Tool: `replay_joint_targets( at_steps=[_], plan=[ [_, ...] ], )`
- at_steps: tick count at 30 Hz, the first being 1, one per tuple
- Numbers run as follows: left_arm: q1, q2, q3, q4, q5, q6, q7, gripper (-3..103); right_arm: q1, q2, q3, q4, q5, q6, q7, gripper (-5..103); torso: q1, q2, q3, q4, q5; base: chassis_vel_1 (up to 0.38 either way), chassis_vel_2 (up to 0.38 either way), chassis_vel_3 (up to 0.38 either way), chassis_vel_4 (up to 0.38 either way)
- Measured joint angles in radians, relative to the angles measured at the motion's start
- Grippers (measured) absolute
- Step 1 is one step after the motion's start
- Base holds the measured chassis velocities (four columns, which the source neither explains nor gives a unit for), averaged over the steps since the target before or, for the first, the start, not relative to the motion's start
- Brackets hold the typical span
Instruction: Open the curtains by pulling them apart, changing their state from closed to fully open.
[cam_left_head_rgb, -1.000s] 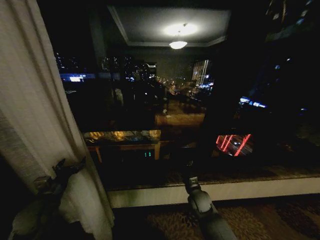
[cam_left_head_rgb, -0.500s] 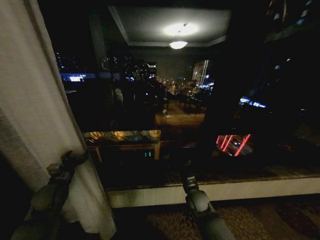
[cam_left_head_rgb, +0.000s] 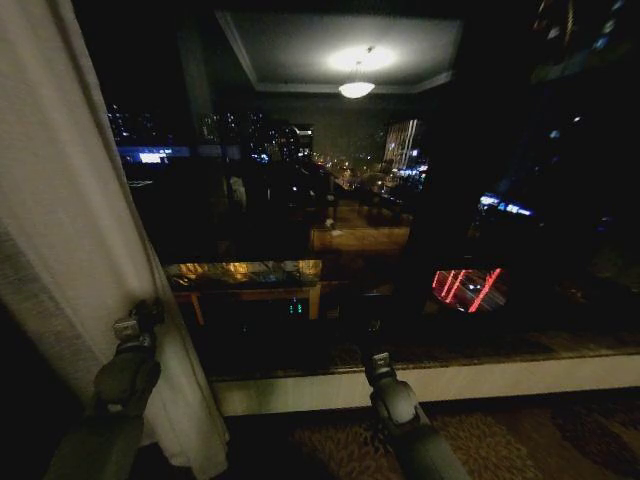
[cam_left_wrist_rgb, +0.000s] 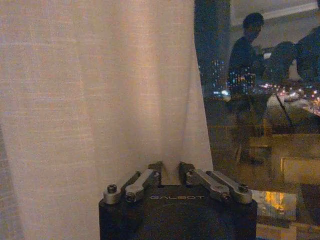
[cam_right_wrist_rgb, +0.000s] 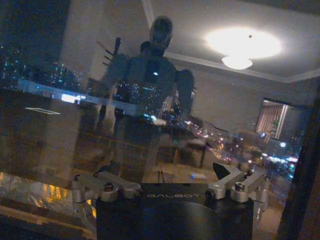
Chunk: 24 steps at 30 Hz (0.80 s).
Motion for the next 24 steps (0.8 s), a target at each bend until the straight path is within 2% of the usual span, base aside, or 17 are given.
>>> replay_joint_targets(
  at_steps=[1, 3, 4, 6, 9, 15, 18, 20, 21, 22, 24],
  plan=[
    [0.002, 0.000, -0.001, -0.001, 0.000, 0.000, 0.001, 20, 0.001, -0.001, 0.000, -0.001, 0.000, 0.000, 0.000, 100, 0.000, 0.000, 0.000, 0.0000, -0.0001, 0.000, 0.000, 0.000, 0.000],
    [0.008, 0.000, -0.007, -0.005, -0.001, -0.002, 0.006, 9, 0.003, -0.002, 0.000, -0.004, 0.001, 0.001, 0.000, 100, 0.000, 0.000, 0.000, 0.0000, 0.0000, 0.000, 0.000, 0.000, 0.000],
    [0.008, 0.000, -0.007, -0.005, -0.001, -0.002, 0.006, 9, 0.003, -0.002, 0.000, -0.004, 0.001, 0.001, 0.000, 100, 0.000, 0.000, 0.000, 0.0000, 0.0000, 0.000, 0.000, 0.000, 0.000],
    [0.011, 0.002, -0.014, -0.005, -0.003, -0.004, 0.014, 2, 0.005, -0.003, 0.002, -0.007, 0.001, 0.002, 0.000, 100, 0.000, 0.000, 0.000, 0.0000, 0.0000, 0.000, 0.000, 0.000, 0.000],
    [0.014, 0.009, -0.029, -0.005, -0.004, -0.007, 0.036, 0, 0.006, -0.003, 0.005, -0.011, 0.002, 0.005, 0.000, 100, 0.000, 0.000, 0.000, 0.0000, 0.0000, 0.000, 0.000, 0.000, 0.000],
    [0.003, 0.022, -0.048, 0.010, -0.018, -0.008, 0.038, 0, 0.004, -0.002, 0.006, -0.014, 0.002, 0.010, 0.000, 100, 0.000, 0.000, 0.000, 0.0000, -0.0001, 0.000, 0.000, 0.000, 0.000],
    [-0.034, 0.048, -0.081, 0.073, -0.030, -0.012, 0.008, 0, 0.004, -0.001, 0.004, -0.016, 0.002, 0.012, 0.000, 100, 0.000, 0.000, 0.000, -0.0001, -0.0001, 0.000, 0.000, 0.000, 0.000],
    [-0.079, 0.083, -0.120, 0.152, -0.027, -0.012, -0.042, 0, 0.005, 0.000, 0.001, -0.020, 0.002, 0.014, 0.000, 100, 0.000, 0.000, 0.000, -0.0001, -0.0003, 0.000, 0.000, 0.000, 0.000],
    [-0.079, 0.083, -0.120, 0.152, -0.027, -0.012, -0.042, 0, 0.005, 0.000, 0.001, -0.020, 0.002, 0.014, 0.000, 100, 0.000, 0.000, 0.000, -0.0001, -0.0003, 0.000, 0.000, 0.000, 0.000],
    [-0.095, 0.096, -0.132, 0.177, -0.026, -0.007, -0.063, 0, 0.005, 0.000, 0.000, -0.021, 0.002, 0.014, 0.000, 100, 0.000, 0.000, 0.000, 0.0000, -0.0003, 0.000, 0.000, 0.000, 0.000],
    [-0.145, 0.128, -0.159, 0.264, -0.020, -0.001, -0.142, 0, 0.006, 0.000, -0.006, -0.022, 0.002, 0.016, 0.000, 100, 0.000, 0.000, 0.000, 0.0000, -0.0005, 0.000, 0.000, 0.000, 0.000]
  ],
)
